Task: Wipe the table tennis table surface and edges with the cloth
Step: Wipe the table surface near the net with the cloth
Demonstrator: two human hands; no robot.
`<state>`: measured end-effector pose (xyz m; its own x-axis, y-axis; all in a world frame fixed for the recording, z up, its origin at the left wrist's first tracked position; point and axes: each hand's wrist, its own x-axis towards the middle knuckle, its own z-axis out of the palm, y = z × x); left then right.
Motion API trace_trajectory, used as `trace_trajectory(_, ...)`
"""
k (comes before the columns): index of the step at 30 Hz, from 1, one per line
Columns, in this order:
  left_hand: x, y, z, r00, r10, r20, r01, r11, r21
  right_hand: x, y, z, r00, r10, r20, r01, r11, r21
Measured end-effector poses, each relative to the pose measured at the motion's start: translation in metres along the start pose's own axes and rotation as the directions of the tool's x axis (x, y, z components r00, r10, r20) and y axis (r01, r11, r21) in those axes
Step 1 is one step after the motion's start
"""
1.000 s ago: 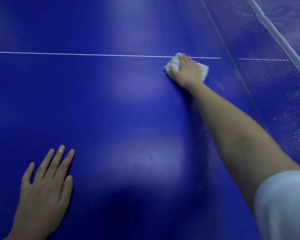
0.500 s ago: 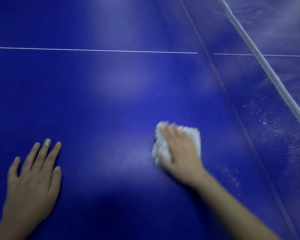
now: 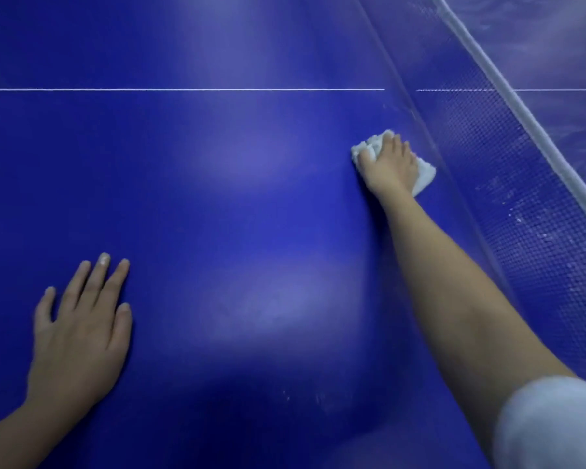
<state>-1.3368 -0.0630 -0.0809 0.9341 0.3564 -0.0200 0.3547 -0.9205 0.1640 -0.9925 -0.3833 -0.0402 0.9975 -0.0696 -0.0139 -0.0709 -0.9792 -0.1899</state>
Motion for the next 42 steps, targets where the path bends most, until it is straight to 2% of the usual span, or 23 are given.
trace_trajectory(3,-0.002,0.008,-0.007,1.000,0.001,-0.004,-0.001,1.000,-0.008,-0.025,-0.047,0.006,0.983,-0.182,-0.034,0.183,0.983,0.027)
trace_trajectory(5,-0.002,0.006,-0.006,1.000,-0.009,-0.007,0.009,1.000,-0.015,-0.081,-0.078,0.006,0.917,-0.397,-0.017,0.398,0.916,0.053)
trace_trajectory(7,0.000,0.002,-0.001,1.000,-0.014,-0.004,0.014,1.000,-0.012,-0.155,-0.093,0.011,0.775,-0.632,0.014,0.627,0.771,0.110)
trace_trajectory(9,0.002,-0.002,0.004,1.000,-0.013,0.000,0.013,1.000,-0.014,-0.227,-0.090,0.020,0.535,-0.839,0.103,0.833,0.544,0.105)
trace_trajectory(10,0.003,-0.003,0.005,1.000,-0.007,0.003,0.007,1.000,-0.023,-0.253,-0.082,0.022,0.425,-0.892,0.155,0.886,0.445,0.128)
trace_trajectory(12,0.004,-0.002,0.005,1.000,-0.002,0.003,0.002,0.999,-0.042,-0.263,-0.065,0.018,0.328,-0.931,0.158,0.907,0.358,0.224)
trace_trajectory(13,0.004,-0.001,0.004,1.000,-0.004,-0.004,0.004,0.999,-0.043,-0.251,-0.058,0.011,0.354,-0.929,0.110,0.900,0.370,0.230)
trace_trajectory(14,0.004,0.001,0.003,1.000,-0.005,-0.014,0.004,0.999,-0.040,-0.233,-0.048,0.002,0.426,-0.902,0.069,0.877,0.431,0.214)
trace_trajectory(15,0.003,0.002,0.001,1.000,-0.003,-0.024,0.002,0.999,-0.034,-0.210,-0.035,-0.005,0.546,-0.837,0.043,0.820,0.544,0.178)
trace_trajectory(17,0.001,0.007,-0.003,0.999,0.002,-0.032,-0.003,1.000,-0.023,-0.163,0.010,-0.017,0.810,-0.587,0.007,0.580,0.803,0.138)
trace_trajectory(18,0.000,0.009,-0.006,0.999,0.002,-0.034,-0.003,1.000,-0.021,-0.146,0.040,-0.019,0.907,-0.422,-0.005,0.421,0.903,0.090)
trace_trajectory(20,-0.001,0.012,-0.009,0.999,0.008,-0.041,-0.009,1.000,-0.025,-0.136,0.096,-0.021,0.991,-0.134,-0.006,0.134,0.991,-0.009)
trace_trajectory(21,-0.002,0.013,-0.010,0.999,0.016,-0.046,-0.017,0.999,-0.028,-0.143,0.110,-0.021,0.998,-0.068,0.011,0.068,0.997,-0.021)
trace_trajectory(23,-0.002,0.015,-0.012,0.998,0.026,-0.055,-0.028,0.999,-0.038,-0.174,0.104,-0.017,0.997,-0.078,0.009,0.078,0.997,-0.010)
trace_trajectory(27,-0.003,0.018,-0.015,0.998,0.033,-0.052,-0.035,0.999,-0.031,-0.285,0.033,-0.007,0.922,-0.384,0.045,0.382,0.923,0.050)
trace_trajectory(29,-0.003,0.019,-0.018,0.999,0.034,-0.043,-0.036,0.999,-0.039,-0.361,-0.009,0.007,0.780,-0.612,0.129,0.594,0.790,0.153)
trace_trajectory(31,-0.008,0.019,-0.022,0.999,0.041,-0.029,-0.043,0.998,-0.055,-0.431,-0.040,0.018,0.567,-0.806,0.166,0.791,0.590,0.163)
trace_trajectory(33,-0.011,0.026,-0.025,0.998,0.064,-0.010,-0.065,0.991,-0.117,-0.469,-0.048,0.022,0.383,-0.881,0.279,0.894,0.429,0.127)
trace_trajectory(35,-0.031,0.026,-0.033,0.994,0.111,0.011,-0.107,0.977,-0.186,-0.472,-0.041,0.017,0.320,-0.913,0.254,0.909,0.371,0.189)
trace_trajectory(36,-0.045,0.022,-0.036,0.988,0.151,0.017,-0.145,0.969,-0.200,-0.462,-0.035,0.014,0.359,-0.909,0.211,0.885,0.404,0.233)
trace_trajectory(38,-0.078,0.009,-0.041,0.973,0.231,0.014,-0.224,0.955,-0.195,-0.429,-0.022,0.004,0.576,-0.799,0.171,0.773,0.601,0.206)
trace_trajectory(40,-0.107,-0.008,-0.045,0.966,0.258,0.011,-0.252,0.951,-0.179,-0.394,-0.004,-0.001,0.799,-0.584,0.141,0.580,0.811,0.077)
trace_trajectory(42,-0.128,-0.026,-0.046,0.971,0.240,0.013,-0.235,0.959,-0.159,-0.374,0.012,0.002,0.931,-0.343,0.121,0.344,0.939,0.014)
